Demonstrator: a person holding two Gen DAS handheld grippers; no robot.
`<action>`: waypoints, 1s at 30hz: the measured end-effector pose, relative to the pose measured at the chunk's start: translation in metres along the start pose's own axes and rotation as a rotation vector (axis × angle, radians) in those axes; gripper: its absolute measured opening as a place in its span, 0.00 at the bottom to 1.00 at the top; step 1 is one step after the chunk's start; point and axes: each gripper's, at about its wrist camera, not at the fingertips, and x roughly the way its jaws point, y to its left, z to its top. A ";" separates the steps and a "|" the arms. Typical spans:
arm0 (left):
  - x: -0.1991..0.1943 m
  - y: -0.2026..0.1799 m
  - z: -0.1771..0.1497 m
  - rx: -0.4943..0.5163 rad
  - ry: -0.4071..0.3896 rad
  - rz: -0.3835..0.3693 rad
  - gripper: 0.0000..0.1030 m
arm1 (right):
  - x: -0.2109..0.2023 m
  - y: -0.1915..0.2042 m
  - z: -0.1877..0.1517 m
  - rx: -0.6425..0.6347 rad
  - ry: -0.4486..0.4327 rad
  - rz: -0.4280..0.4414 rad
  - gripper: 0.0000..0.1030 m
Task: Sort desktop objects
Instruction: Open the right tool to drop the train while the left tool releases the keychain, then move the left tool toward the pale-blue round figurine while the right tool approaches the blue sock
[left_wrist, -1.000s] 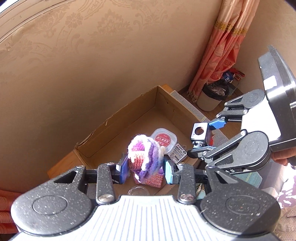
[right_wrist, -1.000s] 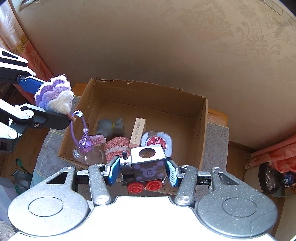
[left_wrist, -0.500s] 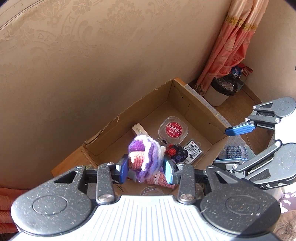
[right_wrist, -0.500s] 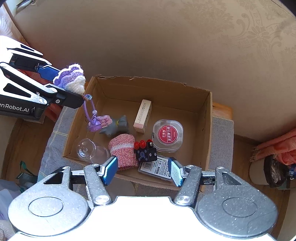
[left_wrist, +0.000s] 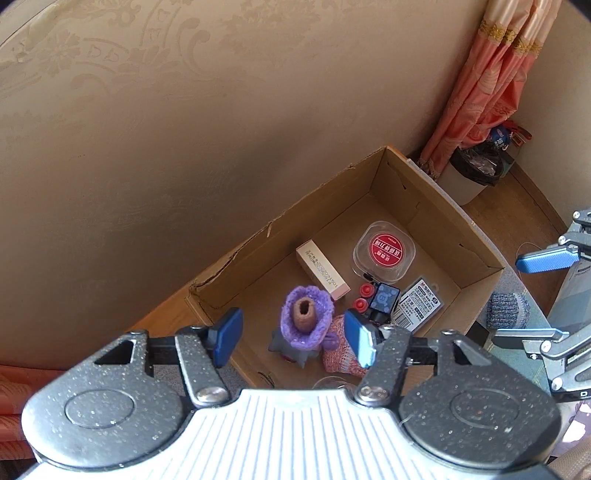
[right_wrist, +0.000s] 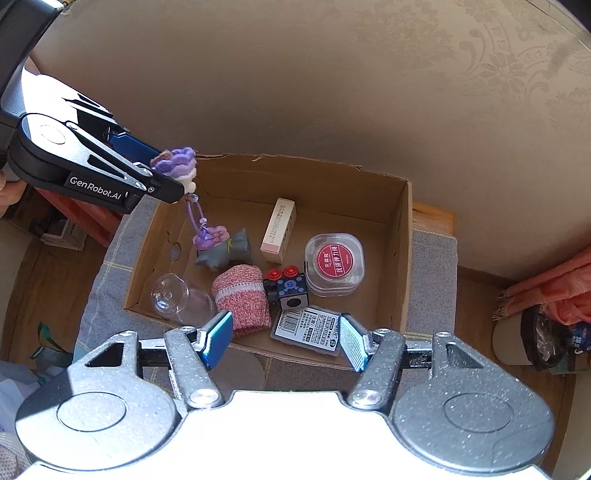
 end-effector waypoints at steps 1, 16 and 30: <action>0.000 0.001 0.000 -0.006 -0.006 0.012 0.76 | 0.000 0.000 0.000 -0.001 0.000 -0.002 0.67; -0.006 -0.017 -0.020 0.038 0.009 0.014 0.79 | -0.002 0.003 -0.012 -0.005 -0.003 -0.037 0.87; -0.031 -0.045 -0.043 0.055 -0.044 0.019 0.80 | -0.014 0.008 -0.035 0.001 -0.033 -0.067 0.99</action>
